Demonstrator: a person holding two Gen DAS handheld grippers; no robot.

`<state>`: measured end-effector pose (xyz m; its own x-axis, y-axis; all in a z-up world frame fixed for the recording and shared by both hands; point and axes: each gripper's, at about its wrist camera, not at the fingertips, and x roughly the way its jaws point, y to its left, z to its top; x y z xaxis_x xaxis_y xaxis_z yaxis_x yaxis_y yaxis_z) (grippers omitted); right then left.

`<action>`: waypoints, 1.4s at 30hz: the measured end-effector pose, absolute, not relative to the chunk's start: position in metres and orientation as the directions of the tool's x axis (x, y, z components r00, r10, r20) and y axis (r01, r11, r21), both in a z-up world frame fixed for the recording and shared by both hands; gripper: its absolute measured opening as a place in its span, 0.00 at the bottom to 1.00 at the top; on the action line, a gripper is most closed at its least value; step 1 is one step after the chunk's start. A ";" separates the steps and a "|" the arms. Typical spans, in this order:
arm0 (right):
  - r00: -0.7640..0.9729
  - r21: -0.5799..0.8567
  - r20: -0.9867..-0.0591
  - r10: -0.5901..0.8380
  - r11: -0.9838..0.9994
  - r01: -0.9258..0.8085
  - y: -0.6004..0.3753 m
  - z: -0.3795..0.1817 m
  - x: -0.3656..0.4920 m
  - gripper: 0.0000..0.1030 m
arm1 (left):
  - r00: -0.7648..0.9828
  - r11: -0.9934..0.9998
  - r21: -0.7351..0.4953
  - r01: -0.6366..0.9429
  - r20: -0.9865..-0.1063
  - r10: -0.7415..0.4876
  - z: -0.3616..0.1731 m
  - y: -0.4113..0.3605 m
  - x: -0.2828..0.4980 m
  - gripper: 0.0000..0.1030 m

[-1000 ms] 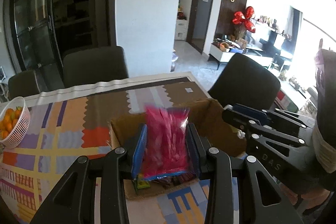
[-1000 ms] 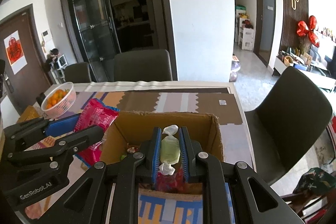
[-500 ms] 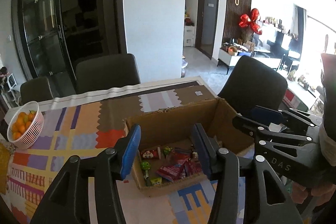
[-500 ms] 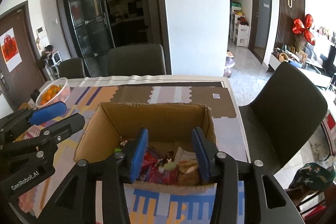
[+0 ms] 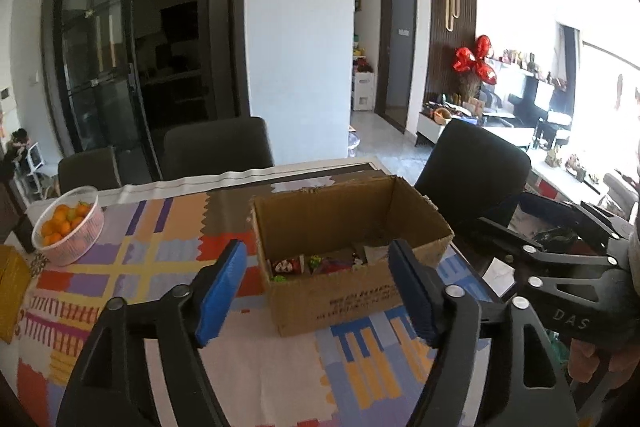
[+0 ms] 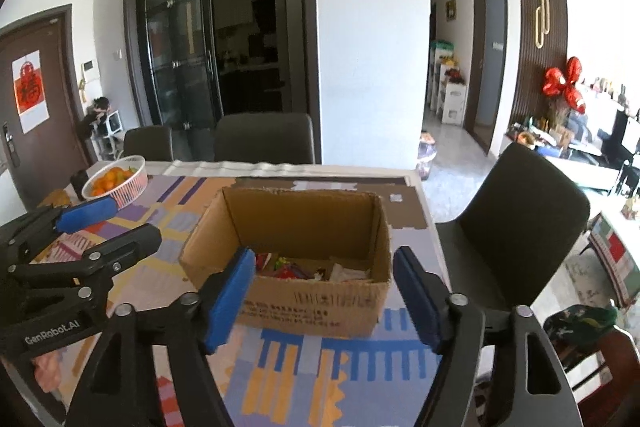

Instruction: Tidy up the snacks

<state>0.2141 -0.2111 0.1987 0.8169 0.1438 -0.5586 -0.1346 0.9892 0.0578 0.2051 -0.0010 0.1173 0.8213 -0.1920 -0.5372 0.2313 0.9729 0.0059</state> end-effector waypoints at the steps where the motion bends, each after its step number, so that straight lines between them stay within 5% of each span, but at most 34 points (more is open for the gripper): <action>1: 0.823 0.052 -0.551 0.138 0.990 -0.131 -0.210 0.199 0.207 0.74 | 0.826 0.973 -0.002 0.229 -0.528 -0.196 0.118 0.002 0.198 0.74; 11: 0.862 0.025 -0.494 0.112 0.993 -0.115 -0.207 0.200 0.142 0.86 | 0.862 0.977 0.019 0.214 -0.473 -0.180 0.113 0.010 0.133 0.85; 42: 0.859 0.039 -0.508 0.063 0.998 -0.050 -0.212 0.172 0.043 0.87 | 0.880 0.982 0.065 0.174 -0.458 -0.126 0.087 0.017 0.046 0.98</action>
